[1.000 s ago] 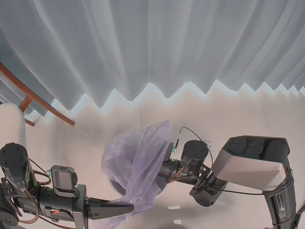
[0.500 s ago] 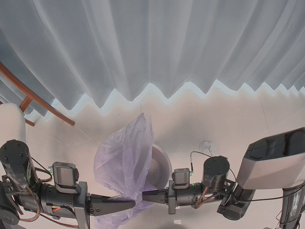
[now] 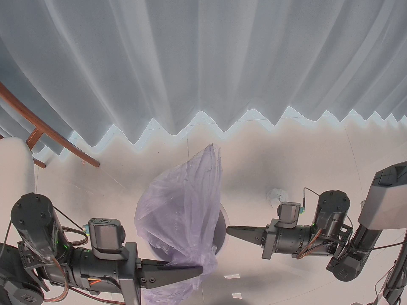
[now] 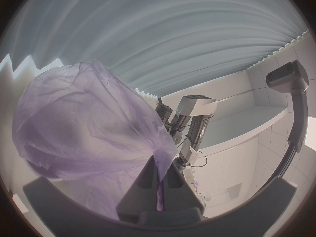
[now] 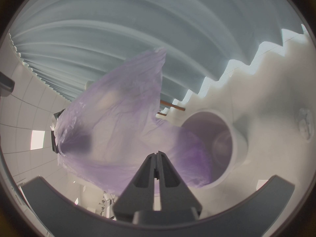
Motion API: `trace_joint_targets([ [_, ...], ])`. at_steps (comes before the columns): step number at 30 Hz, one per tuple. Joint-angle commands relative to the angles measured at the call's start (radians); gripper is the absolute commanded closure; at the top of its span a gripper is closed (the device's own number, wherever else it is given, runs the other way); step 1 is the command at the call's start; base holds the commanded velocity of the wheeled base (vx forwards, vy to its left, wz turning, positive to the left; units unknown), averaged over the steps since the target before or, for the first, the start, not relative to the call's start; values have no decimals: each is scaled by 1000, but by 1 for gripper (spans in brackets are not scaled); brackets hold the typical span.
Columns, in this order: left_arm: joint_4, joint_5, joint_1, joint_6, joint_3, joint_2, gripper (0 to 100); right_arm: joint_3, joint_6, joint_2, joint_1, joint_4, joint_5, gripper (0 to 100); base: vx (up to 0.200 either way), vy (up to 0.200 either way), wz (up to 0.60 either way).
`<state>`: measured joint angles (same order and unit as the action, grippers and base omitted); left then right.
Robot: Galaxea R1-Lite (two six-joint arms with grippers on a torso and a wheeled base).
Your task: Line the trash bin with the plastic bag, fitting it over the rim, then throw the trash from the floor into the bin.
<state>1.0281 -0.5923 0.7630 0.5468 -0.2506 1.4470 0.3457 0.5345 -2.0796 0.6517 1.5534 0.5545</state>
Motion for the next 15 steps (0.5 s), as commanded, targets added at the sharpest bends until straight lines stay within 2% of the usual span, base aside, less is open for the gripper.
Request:
trace_joint_targets([
  [1, 136, 11, -21, 1, 33, 164, 100, -16, -4, 42, -93, 17, -45, 100, 0, 0, 0],
  [3, 207, 25, -34, -2, 47, 216, 100, -17, -2, 53, -121, 17, -70, 100, 0, 0, 0],
  [6, 349, 120, -31, -4, 65, 326, 100, -22, 35, 75, -159, 17, -84, 100, 0, 0, 0],
  [10, 455, 229, 1, 4, 68, 414, 100, -24, 79, 92, -156, 17, -84, 100, 0, 0, 0],
  [15, 517, 246, 44, -1, 116, 441, 100, -42, 110, 133, -136, 17, -84, 100, 0, 0, 0],
])
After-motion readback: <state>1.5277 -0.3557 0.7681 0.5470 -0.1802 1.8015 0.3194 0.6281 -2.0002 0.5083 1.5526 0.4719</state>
